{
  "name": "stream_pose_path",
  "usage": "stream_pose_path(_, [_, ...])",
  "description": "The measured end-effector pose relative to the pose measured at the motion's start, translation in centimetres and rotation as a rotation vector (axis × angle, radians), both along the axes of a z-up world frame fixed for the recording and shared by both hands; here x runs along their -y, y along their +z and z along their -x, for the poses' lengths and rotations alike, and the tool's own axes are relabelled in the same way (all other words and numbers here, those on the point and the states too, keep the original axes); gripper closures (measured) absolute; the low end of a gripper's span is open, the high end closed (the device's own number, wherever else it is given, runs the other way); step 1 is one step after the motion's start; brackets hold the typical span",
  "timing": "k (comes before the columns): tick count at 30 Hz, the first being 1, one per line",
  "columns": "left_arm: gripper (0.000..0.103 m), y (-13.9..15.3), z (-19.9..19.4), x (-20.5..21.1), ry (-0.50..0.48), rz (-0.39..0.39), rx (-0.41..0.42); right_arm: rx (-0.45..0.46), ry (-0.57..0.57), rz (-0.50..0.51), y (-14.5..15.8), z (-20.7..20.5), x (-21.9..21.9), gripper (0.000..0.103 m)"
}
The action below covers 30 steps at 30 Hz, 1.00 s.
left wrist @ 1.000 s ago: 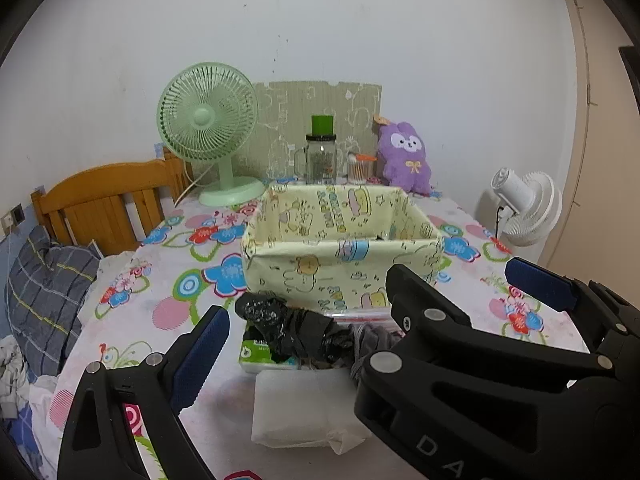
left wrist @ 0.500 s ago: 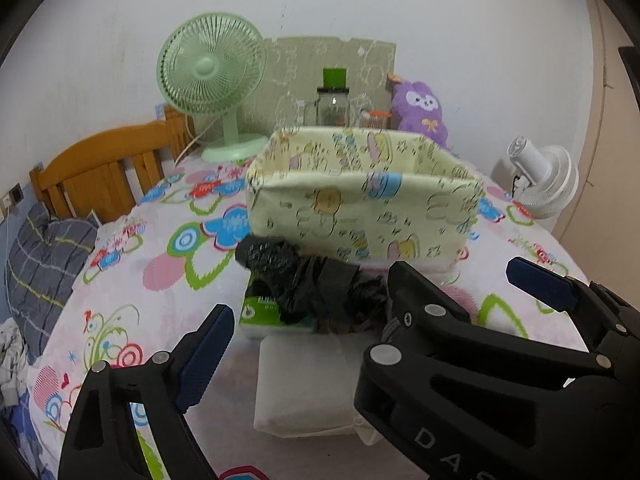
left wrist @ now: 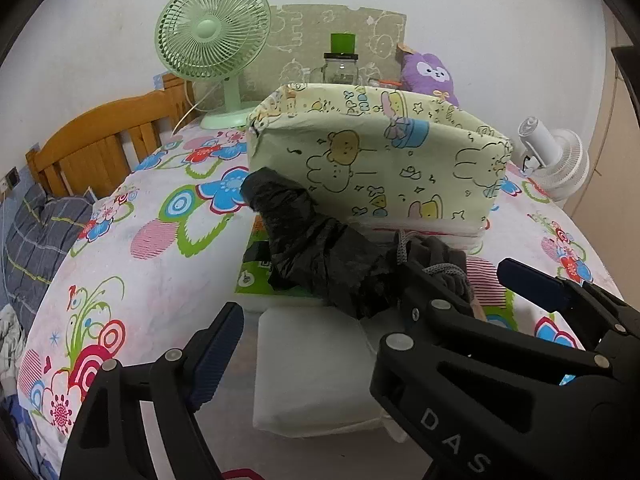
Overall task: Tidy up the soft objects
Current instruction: 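Move the left tool to the black plastic bag while the right tool reaches the gray knit glove, then grasp the gray knit glove with the right tool while the left tool grasps the black plastic bag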
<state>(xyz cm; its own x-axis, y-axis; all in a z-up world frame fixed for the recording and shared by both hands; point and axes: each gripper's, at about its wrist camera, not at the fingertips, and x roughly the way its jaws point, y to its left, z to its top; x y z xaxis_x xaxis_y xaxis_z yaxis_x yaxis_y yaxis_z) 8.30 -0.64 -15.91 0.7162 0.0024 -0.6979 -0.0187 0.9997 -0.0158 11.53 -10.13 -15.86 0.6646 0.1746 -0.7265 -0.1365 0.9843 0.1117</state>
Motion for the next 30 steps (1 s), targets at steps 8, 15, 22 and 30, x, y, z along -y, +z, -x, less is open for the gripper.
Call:
stream_pose_path(8, [0.020, -0.4, -0.2, 0.0, -0.018, 0.024, -0.026, -0.048, 0.036, -0.071, -0.7, -0.5, 0.0, 0.049])
stream_pose_path(15, [0.020, 0.1, 0.0, 0.7, -0.020, 0.015, -0.009, -0.017, 0.010, -0.056, -0.1, 0.0, 0.5, 0.056])
stream_pose_path(22, [0.024, 1.1, 0.2, 1.2, -0.008, 0.006, 0.028, 0.036, -0.029, -0.047, 1.3, 0.9, 1.7, 0.057])
stream_pose_path(30, [0.032, 1.6, -1.0, 1.0, 0.022, 0.005, 0.042, 0.068, -0.061, -0.047, 2.4, 0.6, 2.2, 0.056])
